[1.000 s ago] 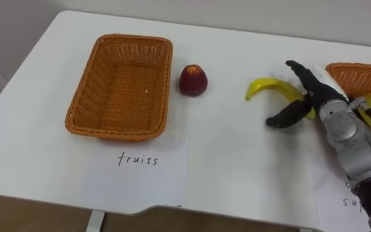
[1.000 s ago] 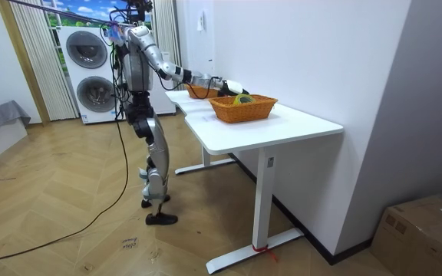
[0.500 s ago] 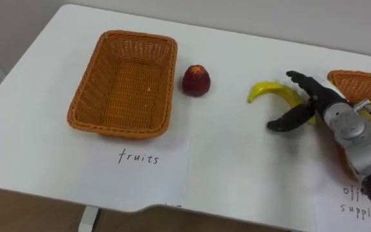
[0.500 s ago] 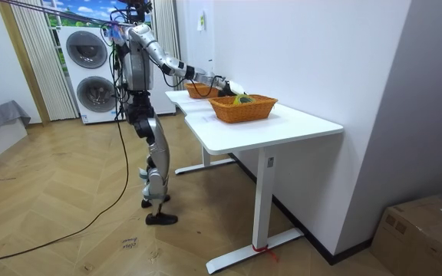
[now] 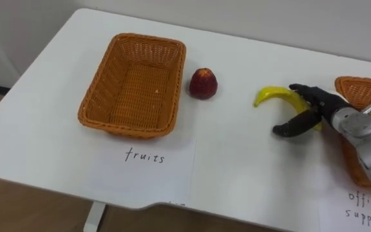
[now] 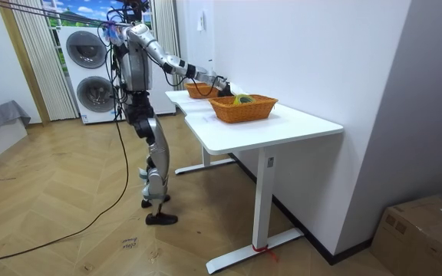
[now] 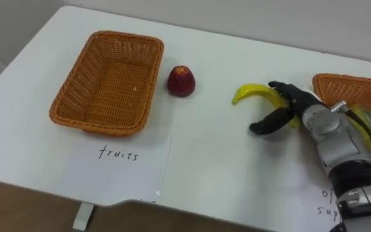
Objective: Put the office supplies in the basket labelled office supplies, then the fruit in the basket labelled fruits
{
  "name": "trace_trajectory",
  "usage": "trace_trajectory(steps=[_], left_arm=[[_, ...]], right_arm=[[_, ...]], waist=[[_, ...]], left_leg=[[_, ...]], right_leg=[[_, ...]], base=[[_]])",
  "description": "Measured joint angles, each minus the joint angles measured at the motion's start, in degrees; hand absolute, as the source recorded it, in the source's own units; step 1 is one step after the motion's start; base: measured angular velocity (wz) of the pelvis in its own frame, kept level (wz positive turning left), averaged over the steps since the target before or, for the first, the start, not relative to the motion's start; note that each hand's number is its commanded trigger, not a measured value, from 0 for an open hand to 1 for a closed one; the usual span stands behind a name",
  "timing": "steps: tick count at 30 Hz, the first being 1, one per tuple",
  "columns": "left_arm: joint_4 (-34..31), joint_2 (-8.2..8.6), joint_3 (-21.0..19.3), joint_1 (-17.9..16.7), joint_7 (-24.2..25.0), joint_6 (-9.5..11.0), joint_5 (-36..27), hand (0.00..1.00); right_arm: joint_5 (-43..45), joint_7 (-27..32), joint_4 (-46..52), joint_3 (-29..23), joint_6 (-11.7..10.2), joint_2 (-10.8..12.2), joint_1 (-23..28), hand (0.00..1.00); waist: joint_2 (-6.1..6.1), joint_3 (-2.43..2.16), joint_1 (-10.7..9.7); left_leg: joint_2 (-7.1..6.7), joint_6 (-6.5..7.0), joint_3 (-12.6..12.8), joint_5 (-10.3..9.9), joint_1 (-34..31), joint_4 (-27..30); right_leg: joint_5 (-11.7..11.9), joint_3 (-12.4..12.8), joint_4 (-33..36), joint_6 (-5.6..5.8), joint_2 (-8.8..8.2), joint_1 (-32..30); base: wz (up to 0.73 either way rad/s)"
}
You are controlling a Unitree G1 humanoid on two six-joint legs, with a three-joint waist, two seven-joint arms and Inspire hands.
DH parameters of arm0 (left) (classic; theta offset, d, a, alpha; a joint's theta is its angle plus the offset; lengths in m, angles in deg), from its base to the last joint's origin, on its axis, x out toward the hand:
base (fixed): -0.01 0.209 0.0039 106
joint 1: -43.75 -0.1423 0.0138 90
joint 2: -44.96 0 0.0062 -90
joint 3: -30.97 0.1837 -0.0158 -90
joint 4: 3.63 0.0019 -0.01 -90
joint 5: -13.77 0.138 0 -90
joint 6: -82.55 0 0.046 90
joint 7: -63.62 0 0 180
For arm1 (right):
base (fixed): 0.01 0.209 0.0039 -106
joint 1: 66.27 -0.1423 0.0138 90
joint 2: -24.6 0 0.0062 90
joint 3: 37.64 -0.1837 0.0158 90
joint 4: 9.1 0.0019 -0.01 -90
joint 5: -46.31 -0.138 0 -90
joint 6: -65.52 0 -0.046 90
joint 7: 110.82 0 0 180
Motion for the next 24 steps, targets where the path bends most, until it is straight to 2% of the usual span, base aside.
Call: trace_trajectory(steps=[5,7,8,9,10,12,15,18,20,24], left_arm=[[-0.3,-0.39,0.0,0.2,0.0,0.0,0.0,0.0],[-0.3,-0.55,-0.1,0.5,0.1,0.1,0.0,0.0],[-0.3,-0.83,-0.1,0.6,0.1,0.1,0.0,0.0],[-0.3,-1.09,-0.1,1.1,0.2,0.1,0.1,0.0],[-0.2,-1.21,-0.1,1.2,0.2,0.1,0.1,0.0],[0.1,-1.46,-0.1,1.9,0.7,0.1,0.1,0.0],[0.8,-1.49,0.1,2.9,1.2,0.1,0.0,0.0],[2.0,-1.67,0.4,3.9,1.2,0.1,0.1,0.0],[3.1,-1.67,0.4,4.6,1.3,0.1,0.2,0.0],[3.9,-1.89,0.4,4.7,1.4,-0.2,0.8,0.0]], right_arm=[[0.9,-0.6,-1.9,1.3,0.1,-0.2,-0.4,0.0],[2.5,-1.4,-1.9,1.4,0.3,-0.3,-0.5,0.0],[3.5,-2.0,-1.6,1.8,0.9,-0.3,-0.6,0.06],[4.1,-2.7,-1.5,2.7,1.4,-0.4,-1.0,0.47],[4.3,-3.0,-1.4,3.3,1.4,-0.4,-1.2,0.64],[5.0,-4.2,-1.3,5.3,2.6,-1.0,-1.5,0.75],[7.5,-3.4,-1.3,6.6,3.2,-1.3,-2.0,0.79],[11.3,-2.2,-1.3,7.8,4.0,-1.9,-2.6,0.79],[12.6,-2.4,-1.2,7.9,4.3,-2.4,-2.4,0.84],[14.7,-2.5,0.3,8.9,5.1,-2.4,-2.1,0.9]], waist=[[-1.12,-0.25,0.5],[-1.46,-0.13,1.2],[-1.83,0.0,1.5],[-2.26,0.14,1.9],[-2.48,0.17,2.0],[-3.33,0.06,3.0],[-3.82,0.24,4.1],[-3.84,0.29,4.8],[-3.82,0.33,5.8],[-4.03,0.48,6.0]], left_leg=[[-0.08,-0.06,-0.6,0.1,0.2,-0.1],[-0.11,-0.08,-0.6,0.1,0.4,-0.2],[-0.1,-0.14,-0.6,0.1,0.5,-0.3],[-0.09,-0.21,-0.6,0.2,0.6,-0.5],[-0.1,-0.25,-0.7,0.2,0.6,-0.5],[-0.08,-0.32,-1.0,0.2,0.7,-0.7],[0.03,-0.35,-1.2,0.2,1.1,-0.7],[0.05,-0.35,-1.5,0.2,1.4,-0.7],[0.06,-0.37,-1.3,0.2,2.0,-1.2],[0.04,-0.44,-1.5,0.2,2.7,-1.8]], right_leg=[[0.0,-0.5,-0.1,0.0,-0.05,0.3],[0.0,-0.8,0.0,0.0,-0.12,0.5],[0.0,-1.6,-0.1,0.0,-0.23,0.5],[0.0,-2.0,-0.1,-0.02,-0.28,0.6],[0.0,-2.0,-0.1,-0.04,-0.25,0.7],[0.0,-2.0,-0.6,-0.09,-0.03,1.3],[0.4,-2.2,-2.0,-0.26,0.4,2.3],[0.5,-2.7,-2.3,-0.21,0.44,2.7],[0.5,-2.7,-2.6,-0.18,0.47,3.1],[0.6,-3.3,-3.2,-0.15,0.61,3.9]], base=[[0.05],[0.0],[0.0],[0.0],[0.0],[0.07],[0.02],[0.08],[0.0],[0.01]])
